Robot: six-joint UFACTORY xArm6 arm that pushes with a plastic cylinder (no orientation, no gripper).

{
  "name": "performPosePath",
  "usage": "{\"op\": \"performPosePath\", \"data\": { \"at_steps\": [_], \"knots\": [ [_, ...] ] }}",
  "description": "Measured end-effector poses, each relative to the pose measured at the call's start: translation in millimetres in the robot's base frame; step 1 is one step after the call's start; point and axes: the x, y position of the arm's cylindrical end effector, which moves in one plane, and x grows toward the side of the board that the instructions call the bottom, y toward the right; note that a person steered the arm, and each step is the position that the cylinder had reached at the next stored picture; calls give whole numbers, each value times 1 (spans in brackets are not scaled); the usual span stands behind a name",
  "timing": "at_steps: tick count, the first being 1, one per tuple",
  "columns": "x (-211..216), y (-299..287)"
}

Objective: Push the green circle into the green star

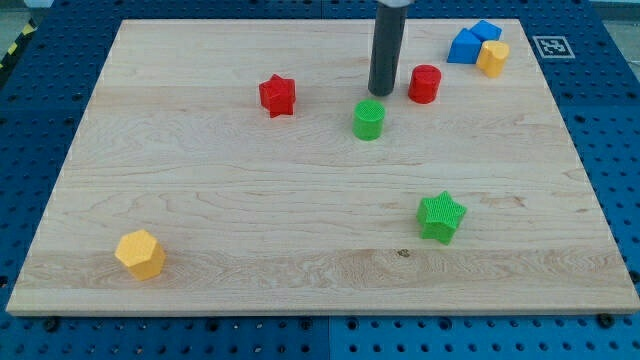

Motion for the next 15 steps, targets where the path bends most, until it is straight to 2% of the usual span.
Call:
{"op": "performPosePath", "data": {
  "at_steps": [2,4,7,9,15],
  "knots": [
    [52,-42],
    [53,-76],
    [60,-73],
    [87,-46],
    [174,-28]
  ]
}}
